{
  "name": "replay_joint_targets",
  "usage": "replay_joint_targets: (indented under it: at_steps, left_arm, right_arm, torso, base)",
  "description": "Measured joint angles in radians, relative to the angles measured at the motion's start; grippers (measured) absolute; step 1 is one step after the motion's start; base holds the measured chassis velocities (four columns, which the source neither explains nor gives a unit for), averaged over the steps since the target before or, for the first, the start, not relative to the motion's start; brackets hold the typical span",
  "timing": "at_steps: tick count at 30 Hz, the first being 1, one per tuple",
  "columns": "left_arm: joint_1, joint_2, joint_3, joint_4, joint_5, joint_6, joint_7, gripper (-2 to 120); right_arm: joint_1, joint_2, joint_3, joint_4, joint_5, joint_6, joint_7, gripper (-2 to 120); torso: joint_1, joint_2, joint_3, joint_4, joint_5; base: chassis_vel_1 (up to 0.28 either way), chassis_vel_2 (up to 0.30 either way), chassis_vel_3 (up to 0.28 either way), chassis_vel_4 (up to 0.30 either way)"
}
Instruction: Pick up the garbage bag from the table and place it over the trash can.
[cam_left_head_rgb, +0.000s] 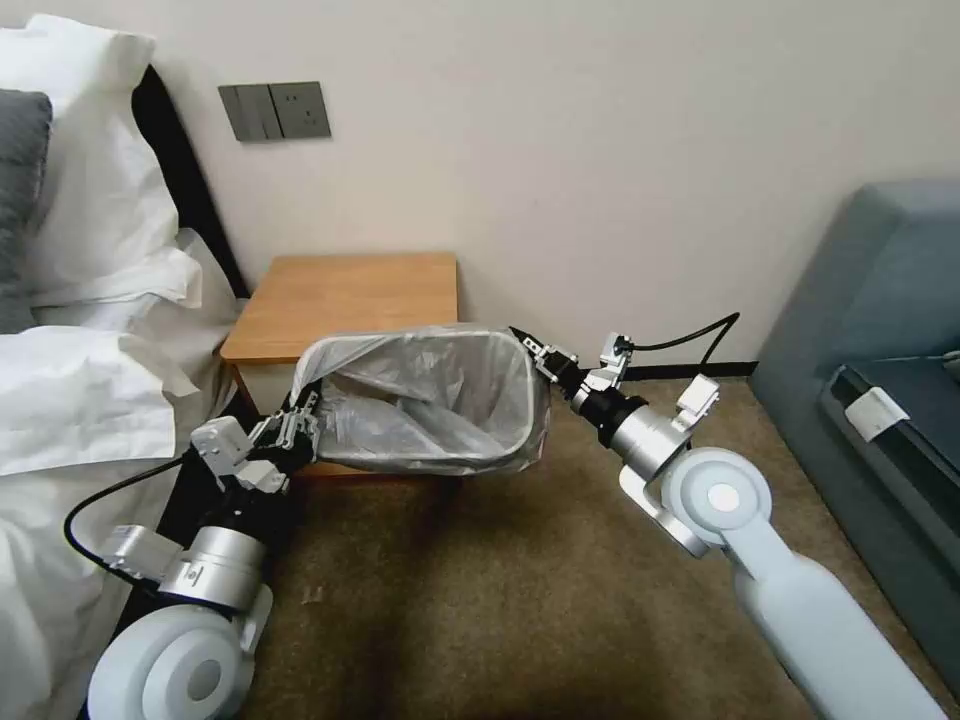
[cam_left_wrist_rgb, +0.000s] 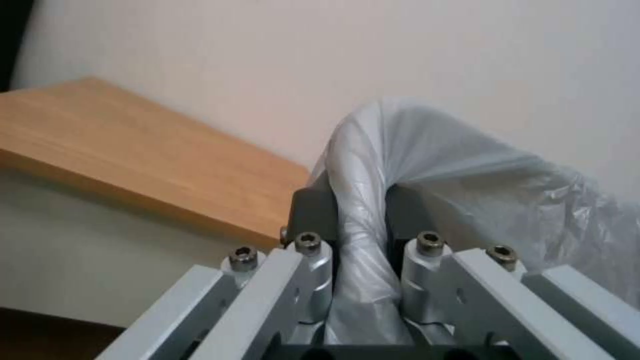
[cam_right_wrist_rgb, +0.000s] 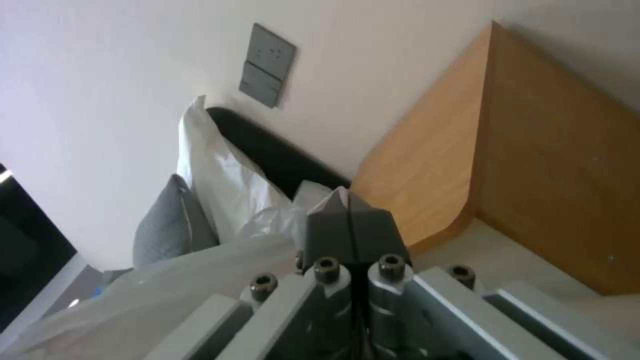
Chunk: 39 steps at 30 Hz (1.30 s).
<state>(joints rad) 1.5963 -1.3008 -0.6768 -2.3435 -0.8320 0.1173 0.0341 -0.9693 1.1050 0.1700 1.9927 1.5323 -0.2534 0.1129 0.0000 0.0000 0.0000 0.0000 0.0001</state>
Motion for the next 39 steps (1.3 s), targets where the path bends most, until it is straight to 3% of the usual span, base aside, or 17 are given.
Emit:
replay_joint_targets:
  at_steps: [3,4,5,19,22,23,28,30,33,34,37,39]
  left_arm:
    - [0.000,-0.002,0.000,0.000,0.000,0.000,0.000,9]
    - [-0.003,-0.003,-0.002,0.012,0.003,0.000,-0.003,9]
    - [-0.005,-0.003,-0.003,0.017,0.004,0.000,-0.008,9]
    - [-0.034,0.000,-0.006,0.061,0.052,0.002,-0.091,9]
    - [-0.038,0.002,-0.002,0.073,0.116,0.001,-0.113,9]
    - [-0.038,0.002,-0.002,0.073,0.116,0.001,-0.113,9]
    - [-0.041,0.011,0.010,0.082,0.203,-0.006,-0.116,9]
    - [-0.041,0.012,0.014,0.083,0.219,-0.009,-0.116,9]
    - [-0.040,0.011,0.028,0.083,0.252,-0.010,-0.116,9]
    - [-0.040,0.011,0.028,0.083,0.252,-0.010,-0.116,9]
    - [-0.038,0.010,0.037,0.085,0.287,-0.013,-0.113,9]
    - [-0.037,0.010,0.038,0.086,0.298,-0.013,-0.112,9]
  right_arm:
    - [-0.002,0.006,0.000,0.000,-0.007,-0.004,0.000,0]
    - [-0.023,-0.012,0.010,0.029,-0.022,-0.005,0.004,14]
    - [-0.032,-0.024,0.017,0.039,-0.025,-0.006,0.006,18]
    - [-0.114,-0.110,0.090,0.121,-0.133,-0.003,0.021,64]
    - [-0.086,-0.177,0.076,0.224,-0.212,0.001,-0.006,80]
    - [-0.086,-0.177,0.076,0.224,-0.212,0.001,-0.006,80]
    - [0.010,-0.316,0.011,0.280,-0.435,-0.069,-0.148,98]
    - [0.044,-0.339,-0.016,0.275,-0.497,-0.096,-0.187,99]
    - [0.213,-0.375,-0.197,0.248,-0.673,-0.127,-0.234,89]
    - [0.213,-0.375,-0.197,0.248,-0.673,-0.127,-0.234,89]
    - [0.391,-0.344,-0.406,0.211,-0.794,-0.161,-0.237,75]
    - [0.437,-0.326,-0.461,0.196,-0.833,-0.170,-0.238,70]
  torso:
    - [0.000,0.000,0.000,0.0001,-0.0001]
    - [0.000,0.000,0.000,0.0000,-0.0001]
    - [0.000,0.000,0.000,0.0001,-0.0002]
    - [0.000,0.000,0.000,-0.0001,0.0001]
    - [0.000,0.000,0.000,0.0000,-0.0001]
    - [0.000,0.000,0.000,0.0000,-0.0001]
    - [0.000,0.000,0.000,-0.0001,-0.0003]
    - [0.000,0.000,0.000,-0.0004,0.0001]
    - [0.000,0.000,0.000,0.0000,-0.0001]
    - [0.000,0.000,0.000,0.0000,-0.0001]
    - [0.000,0.000,0.000,0.0002,-0.0002]
    - [0.000,0.000,0.000,0.0003,0.0000]
  base:
    - [0.000,0.000,0.000,0.000]
    - [0.000,0.000,0.000,0.000]
    - [0.000,0.000,0.000,0.000]
    - [0.000,0.000,0.000,0.000]
    - [0.000,0.000,0.000,0.000]
    - [0.000,0.000,0.000,0.000]
    - [0.000,0.000,0.000,0.000]
    - [0.000,0.000,0.000,0.000]
    - [0.000,0.000,0.000,0.000]
    - [0.000,0.000,0.000,0.000]
    - [0.000,0.000,0.000,0.000]
    - [0.000,0.000,0.000,0.000]
